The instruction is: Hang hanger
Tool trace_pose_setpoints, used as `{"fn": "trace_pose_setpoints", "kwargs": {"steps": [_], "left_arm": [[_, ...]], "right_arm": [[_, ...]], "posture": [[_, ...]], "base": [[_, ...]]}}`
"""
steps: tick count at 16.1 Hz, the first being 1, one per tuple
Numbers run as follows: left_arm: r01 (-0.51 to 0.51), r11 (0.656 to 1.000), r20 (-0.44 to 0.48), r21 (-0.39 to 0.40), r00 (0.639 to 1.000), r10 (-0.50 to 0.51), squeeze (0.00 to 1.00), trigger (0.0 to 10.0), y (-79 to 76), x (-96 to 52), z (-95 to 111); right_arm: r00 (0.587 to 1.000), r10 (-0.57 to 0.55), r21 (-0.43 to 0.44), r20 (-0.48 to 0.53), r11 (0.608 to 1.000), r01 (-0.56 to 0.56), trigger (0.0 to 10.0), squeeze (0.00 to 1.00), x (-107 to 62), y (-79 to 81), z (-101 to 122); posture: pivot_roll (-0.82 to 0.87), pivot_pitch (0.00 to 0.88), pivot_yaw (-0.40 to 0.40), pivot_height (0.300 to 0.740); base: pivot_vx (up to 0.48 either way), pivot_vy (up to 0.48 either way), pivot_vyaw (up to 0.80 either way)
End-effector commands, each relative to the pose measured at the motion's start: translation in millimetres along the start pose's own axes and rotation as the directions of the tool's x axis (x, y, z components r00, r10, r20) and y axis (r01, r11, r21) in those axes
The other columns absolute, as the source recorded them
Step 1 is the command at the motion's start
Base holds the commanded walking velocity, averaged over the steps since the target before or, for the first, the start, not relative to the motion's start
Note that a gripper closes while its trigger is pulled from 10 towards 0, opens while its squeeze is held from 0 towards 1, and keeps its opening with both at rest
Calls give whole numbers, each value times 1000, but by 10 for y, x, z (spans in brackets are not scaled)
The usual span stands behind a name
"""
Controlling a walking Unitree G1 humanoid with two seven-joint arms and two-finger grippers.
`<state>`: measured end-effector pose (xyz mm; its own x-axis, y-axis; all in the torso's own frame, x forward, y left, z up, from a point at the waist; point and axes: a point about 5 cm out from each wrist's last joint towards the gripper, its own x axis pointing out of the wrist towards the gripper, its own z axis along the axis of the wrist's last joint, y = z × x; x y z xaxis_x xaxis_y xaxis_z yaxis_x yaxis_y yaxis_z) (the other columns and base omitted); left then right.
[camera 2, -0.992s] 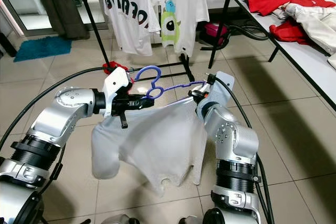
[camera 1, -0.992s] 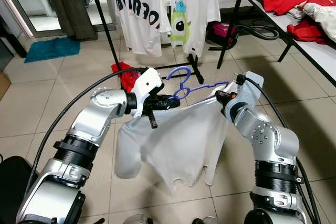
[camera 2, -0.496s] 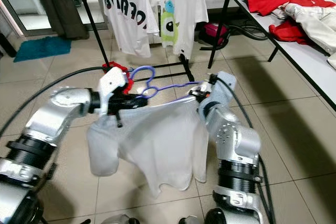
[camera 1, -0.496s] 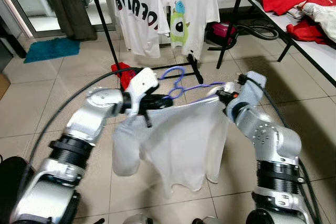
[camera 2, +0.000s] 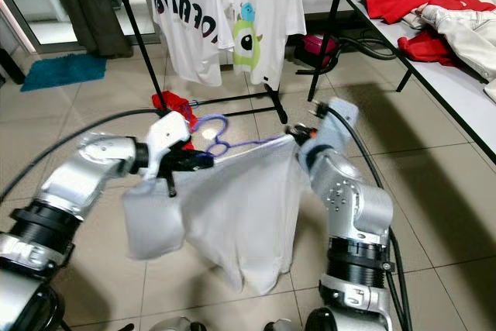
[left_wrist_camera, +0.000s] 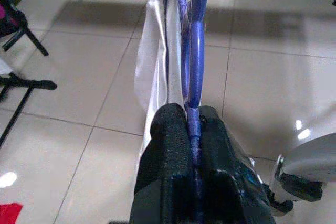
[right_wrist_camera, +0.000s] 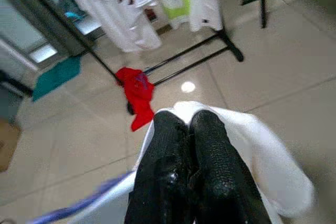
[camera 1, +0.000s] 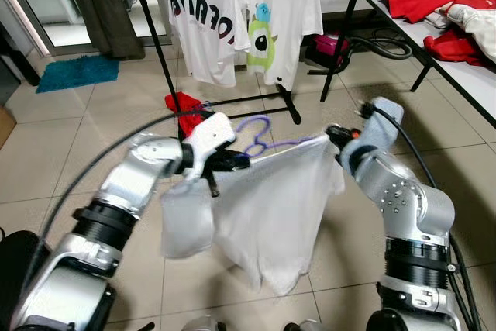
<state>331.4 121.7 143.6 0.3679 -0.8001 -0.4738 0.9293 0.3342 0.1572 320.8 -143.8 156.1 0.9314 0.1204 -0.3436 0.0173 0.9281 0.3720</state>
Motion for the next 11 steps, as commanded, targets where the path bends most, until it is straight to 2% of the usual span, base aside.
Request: {"fn": "trace_pose_setpoints", "kwargs": {"steps": [1, 3, 7, 8, 9, 10, 11], "left_arm": [[-2, 1000, -27, 3, 1000, 2, 0, 0, 0, 0, -45], [-10, 1000, -45, -2, 999, 10, 0, 0, 12, 46, -83], [-68, 998, -49, -1, 996, 68, 0, 0, 106, -7, -93], [-71, 997, -31, -7, 997, 71, 0, 0, 115, -17, -79], [-70, 998, -10, -3, 997, 70, 0, 0, 122, -21, -60], [-66, 998, 13, 0, 998, 66, 0, 0, 128, -28, -34], [-66, 998, 19, 1, 998, 66, 0, 0, 131, -30, -26]], "right_arm": [[998, 52, -17, 27, 999, -51, 0, 0, -35, 109, 74], [992, 125, -61, 11, 990, -124, 0, 0, -73, 223, 73], [984, 173, -118, -39, 977, -176, 0, 0, -168, 262, 20], [980, 191, -171, -54, 965, -198, 8667, 0, -183, 271, 3], [969, 235, -227, -73, 942, -246, 10000, 0, -197, 299, -34], [960, 265, -197, -92, 940, -278, 10000, 1000, -212, 310, -72], [959, 266, -189, -95, 941, -279, 10000, 1000, -217, 306, -78]], "posture": [[-111, 27, 55, 740], [-114, 27, 58, 740], [-118, 20, 59, 740], [-118, 20, 59, 740], [-121, 12, 58, 740], [-121, 3, 57, 740], [-121, 3, 57, 740]], "base": [[0, 0, 0], [0, 0, 0], [0, 0, 0], [0, 0, 0], [0, 0, 0], [0, 0, 0], [0, 0, 0]]}}
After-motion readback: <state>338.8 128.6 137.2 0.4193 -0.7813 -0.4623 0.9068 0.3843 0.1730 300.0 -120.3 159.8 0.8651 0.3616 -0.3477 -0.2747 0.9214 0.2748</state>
